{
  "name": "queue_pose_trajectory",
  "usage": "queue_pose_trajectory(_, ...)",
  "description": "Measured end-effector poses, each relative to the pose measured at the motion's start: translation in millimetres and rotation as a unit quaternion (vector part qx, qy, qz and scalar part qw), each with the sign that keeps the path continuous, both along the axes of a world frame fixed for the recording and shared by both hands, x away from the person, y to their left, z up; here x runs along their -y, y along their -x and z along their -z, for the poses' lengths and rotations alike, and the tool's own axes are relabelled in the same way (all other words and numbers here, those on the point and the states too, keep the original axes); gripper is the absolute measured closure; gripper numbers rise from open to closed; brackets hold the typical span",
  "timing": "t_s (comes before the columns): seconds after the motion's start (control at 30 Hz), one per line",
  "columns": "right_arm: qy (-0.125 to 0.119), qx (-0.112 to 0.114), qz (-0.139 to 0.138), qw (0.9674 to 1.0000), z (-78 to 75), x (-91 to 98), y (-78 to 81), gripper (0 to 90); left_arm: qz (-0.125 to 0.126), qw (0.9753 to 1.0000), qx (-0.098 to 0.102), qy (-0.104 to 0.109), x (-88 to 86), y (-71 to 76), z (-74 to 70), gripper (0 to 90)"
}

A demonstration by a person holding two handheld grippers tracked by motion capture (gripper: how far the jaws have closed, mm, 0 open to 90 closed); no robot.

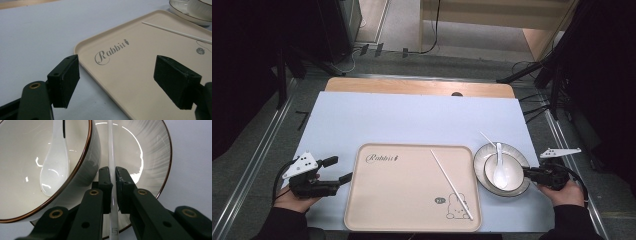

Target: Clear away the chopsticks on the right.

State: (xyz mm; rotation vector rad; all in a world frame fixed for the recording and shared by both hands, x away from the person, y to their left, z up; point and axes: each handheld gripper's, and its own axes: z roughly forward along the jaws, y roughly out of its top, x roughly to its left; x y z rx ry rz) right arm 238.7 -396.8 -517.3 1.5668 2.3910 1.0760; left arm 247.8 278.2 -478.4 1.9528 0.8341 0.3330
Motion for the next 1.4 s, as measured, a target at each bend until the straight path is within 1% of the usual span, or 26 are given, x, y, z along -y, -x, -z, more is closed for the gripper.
queue_pose_trajectory(0.13, -0.007, -0.009, 0.021, 0.9997, -7.7, 3.7, 1.0, 85.0, 0.000, 1.0000, 0.000, 0.000, -0.3, 0.0, -0.1, 21.3)
queue_pose_trajectory(0.23, -0.018, -0.016, 0.037, 0.9990, -13.4, 6.2, 3.4, 85.1, 0.001, 1.0000, 0.000, 0.000, -0.4, 0.2, -0.3, 21.3)
queue_pose_trajectory(0.3, -0.018, -0.015, 0.044, 0.9988, -17.0, 7.8, 4.8, 85.2, 0.000, 1.0000, -0.001, 0.000, -0.4, 0.2, -0.3, 21.3)
queue_pose_trajectory(0.37, -0.026, -0.016, 0.057, 0.9979, -21.8, 9.2, 6.3, 85.2, 0.000, 1.0000, -0.001, 0.000, -0.4, 0.3, -0.4, 21.3)
queue_pose_trajectory(0.5, -0.027, -0.006, 0.078, 0.9965, -34.4, 12.0, 9.3, 85.3, 0.000, 1.0000, -0.001, 0.000, -0.4, 0.2, -0.3, 21.3)
queue_pose_trajectory(0.57, -0.032, 0.002, 0.089, 0.9956, -40.5, 12.5, 11.2, 85.3, -0.001, 1.0000, -0.001, -0.001, -0.5, 0.3, -0.4, 21.3)
queue_pose_trajectory(0.6, -0.037, 0.001, 0.092, 0.9951, -43.9, 12.4, 11.8, 85.3, -0.001, 1.0000, -0.001, 0.000, -0.6, 0.3, -0.4, 21.3)
queue_pose_trajectory(0.67, -0.035, 0.007, 0.100, 0.9943, -51.4, 11.0, 13.2, 85.3, -0.001, 1.0000, -0.001, 0.000, -0.7, 0.3, -0.4, 21.3)
queue_pose_trajectory(0.7, -0.035, 0.013, 0.103, 0.9940, -55.2, 10.6, 13.6, 85.3, -0.001, 1.0000, -0.001, 0.000, -0.7, 0.4, -0.4, 21.3)
queue_pose_trajectory(0.73, -0.036, 0.012, 0.107, 0.9935, -59.5, 9.3, 14.3, 85.3, -0.001, 1.0000, -0.001, 0.000, -0.7, 0.4, -0.5, 21.3)
queue_pose_trajectory(0.77, -0.033, 0.016, 0.110, 0.9932, -63.3, 8.0, 14.9, 85.3, -0.002, 1.0000, -0.001, -0.001, -0.8, 0.5, -0.6, 21.3)
queue_pose_trajectory(0.93, -0.031, 0.023, 0.112, 0.9929, -78.5, -2.4, 17.2, 85.3, -0.004, 1.0000, 0.000, -0.001, -1.0, 0.5, -0.7, 21.4)
queue_pose_trajectory(1.0, -0.038, 0.022, 0.113, 0.9926, -83.0, -7.4, 18.0, 85.3, -0.004, 1.0000, 0.000, -0.002, -1.1, 0.5, -0.7, 21.5)
queue_pose_trajectory(1.03, -0.038, 0.022, 0.112, 0.9927, -85.1, -10.3, 18.4, 85.3, -0.005, 1.0000, 0.000, 0.000, -0.9, 0.6, -0.6, 21.5)
queue_pose_trajectory(1.17, -0.037, 0.025, 0.109, 0.9930, -91.1, -20.8, 19.4, 85.3, -0.005, 1.0000, 0.001, 0.000, -1.1, 0.6, -0.7, 21.5)
queue_pose_trajectory(1.27, -0.041, 0.025, 0.107, 0.9930, -94.3, -29.1, 21.1, 85.3, -0.005, 1.0000, 0.001, -0.001, -1.3, 0.6, -0.8, 21.5)
queue_pose_trajectory(1.4, -0.046, 0.027, 0.100, 0.9936, -95.8, -42.2, 23.4, 85.3, -0.006, 1.0000, 0.003, -0.002, -1.5, 0.7, -1.1, 21.5)
